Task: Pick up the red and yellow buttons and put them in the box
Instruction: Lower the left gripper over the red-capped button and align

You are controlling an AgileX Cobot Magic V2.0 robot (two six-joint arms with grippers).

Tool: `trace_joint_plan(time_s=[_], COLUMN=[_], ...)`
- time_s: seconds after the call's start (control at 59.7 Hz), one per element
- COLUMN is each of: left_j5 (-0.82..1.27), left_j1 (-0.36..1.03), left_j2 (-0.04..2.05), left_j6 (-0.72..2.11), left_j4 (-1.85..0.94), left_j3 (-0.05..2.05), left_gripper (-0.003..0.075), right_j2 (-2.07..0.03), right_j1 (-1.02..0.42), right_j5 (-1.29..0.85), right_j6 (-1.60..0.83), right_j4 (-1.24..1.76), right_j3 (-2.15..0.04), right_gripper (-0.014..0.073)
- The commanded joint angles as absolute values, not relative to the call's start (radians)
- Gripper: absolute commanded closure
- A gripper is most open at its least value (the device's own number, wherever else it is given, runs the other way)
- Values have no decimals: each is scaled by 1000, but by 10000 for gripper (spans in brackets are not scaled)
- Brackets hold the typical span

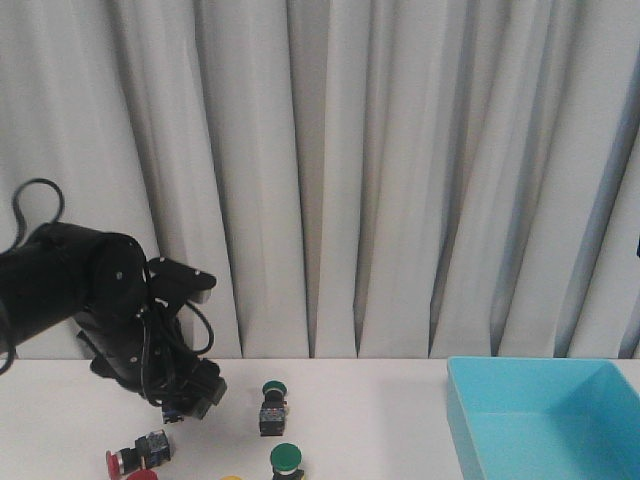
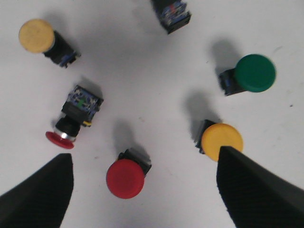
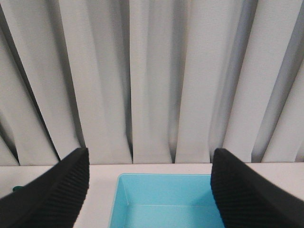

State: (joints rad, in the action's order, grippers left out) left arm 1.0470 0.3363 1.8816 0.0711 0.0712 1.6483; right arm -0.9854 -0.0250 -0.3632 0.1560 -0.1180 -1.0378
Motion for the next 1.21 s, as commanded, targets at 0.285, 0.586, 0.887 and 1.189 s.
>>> trace_joint_plan(time_s=[0.285, 0.586, 0.887, 1.189], left_j5=[1098, 1089, 1093, 1080], left_j1=[292, 292, 262, 214], left_j2=[1929, 2007, 2067, 2069], left_j6=[-40, -36, -37, 32], left_j4=[92, 92, 93, -42], left_j3=[1684, 1684, 1684, 1684], left_gripper=[140, 140, 140, 169], right_j2=[-977, -977, -977, -977], right_j1=[-21, -21, -21, -21], right_j5=[-290, -290, -291, -291], right_j6=[145, 145, 145, 145], right_j4=[-129, -129, -129, -129], right_j3=[-1072, -1072, -1072, -1072], right_gripper=[86, 86, 86, 86])
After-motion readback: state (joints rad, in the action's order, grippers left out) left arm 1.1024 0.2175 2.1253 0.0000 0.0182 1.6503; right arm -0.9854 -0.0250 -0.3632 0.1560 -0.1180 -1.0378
